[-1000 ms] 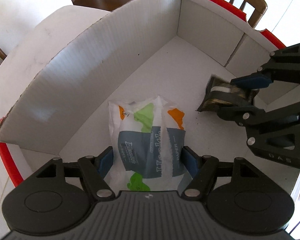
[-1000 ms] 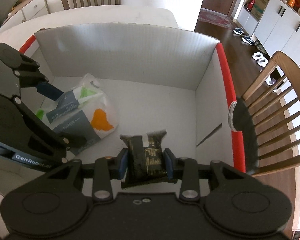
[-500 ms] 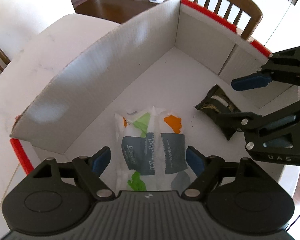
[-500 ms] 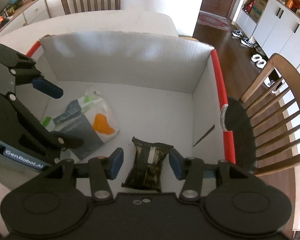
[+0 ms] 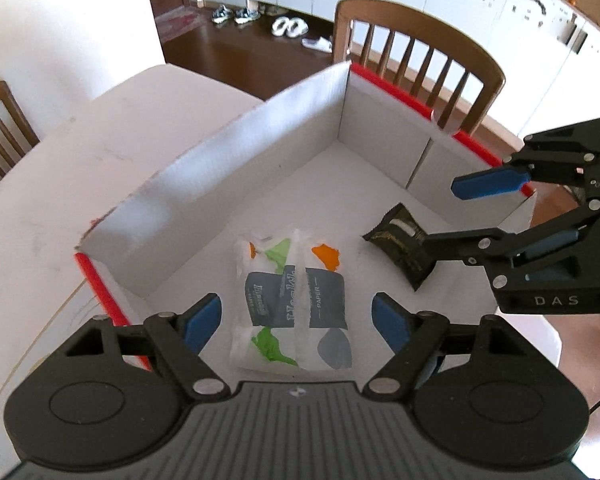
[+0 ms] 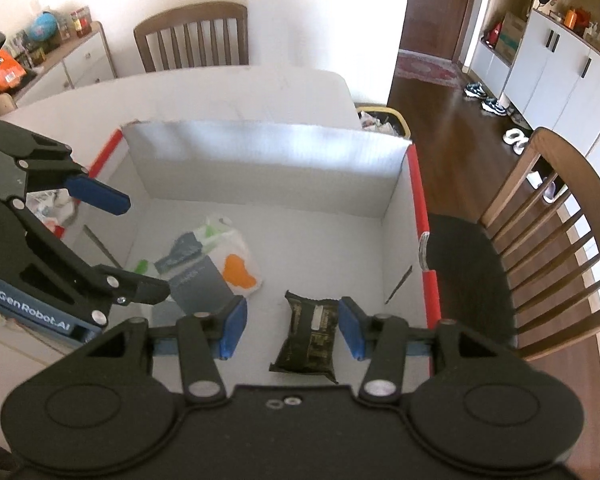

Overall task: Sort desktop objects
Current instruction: 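Open the left tool to drop the tissue pack while the right tool releases the seaweed bag, then withdraw both tools from the shoebox back toward the table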

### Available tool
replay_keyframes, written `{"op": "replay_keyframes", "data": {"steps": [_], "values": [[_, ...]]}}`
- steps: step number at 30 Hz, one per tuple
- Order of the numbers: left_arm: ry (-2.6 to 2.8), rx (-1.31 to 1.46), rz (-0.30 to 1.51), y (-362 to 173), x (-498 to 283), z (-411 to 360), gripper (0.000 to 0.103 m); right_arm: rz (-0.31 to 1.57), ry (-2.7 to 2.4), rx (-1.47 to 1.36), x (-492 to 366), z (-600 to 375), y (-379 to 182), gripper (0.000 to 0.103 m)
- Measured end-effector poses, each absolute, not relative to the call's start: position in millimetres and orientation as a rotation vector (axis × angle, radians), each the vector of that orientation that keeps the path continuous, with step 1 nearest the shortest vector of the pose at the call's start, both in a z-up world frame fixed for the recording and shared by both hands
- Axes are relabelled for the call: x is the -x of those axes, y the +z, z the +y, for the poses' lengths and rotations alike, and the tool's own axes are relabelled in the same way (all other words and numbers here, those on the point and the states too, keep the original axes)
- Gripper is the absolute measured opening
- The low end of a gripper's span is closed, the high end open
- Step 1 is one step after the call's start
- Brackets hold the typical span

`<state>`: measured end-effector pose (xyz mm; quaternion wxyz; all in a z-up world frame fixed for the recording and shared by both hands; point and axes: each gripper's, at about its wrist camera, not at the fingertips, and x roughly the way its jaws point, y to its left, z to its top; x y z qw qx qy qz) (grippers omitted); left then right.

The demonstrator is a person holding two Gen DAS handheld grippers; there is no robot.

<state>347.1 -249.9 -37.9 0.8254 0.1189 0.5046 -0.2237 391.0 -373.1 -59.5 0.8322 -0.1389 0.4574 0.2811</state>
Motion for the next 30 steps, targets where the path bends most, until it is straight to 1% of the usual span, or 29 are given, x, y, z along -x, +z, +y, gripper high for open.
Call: {"op": "replay_keyframes", "data": {"steps": [15,16,17,19,21,26,30], "values": [[-0.436,-0.162,0.945,7,-291,-220,0.082,0.881,0.632,0.248,-359,-378,-21,0.05],[-0.437,-0.159,0.94,9,-286,-218,0.082,0.877,0.635,0.246,-356,-378,-19,0.053],[-0.436,-0.159,0.933,11,-280,-216,0.082,0.871,0.636,0.242,-354,-378,-17,0.057],[-0.425,-0.156,0.915,16,-269,-211,0.082,0.854,0.637,0.237,-348,-378,-14,0.061],[-0.419,-0.139,0.909,19,-260,-206,0.083,0.843,0.646,0.235,-343,-377,-13,0.062],[-0.396,-0.119,0.88,26,-240,-197,0.087,0.824,0.645,0.228,-335,-374,-10,0.065],[-0.373,-0.106,0.851,28,-226,-188,0.101,0.816,0.644,0.222,-328,-372,-11,0.066]]}}
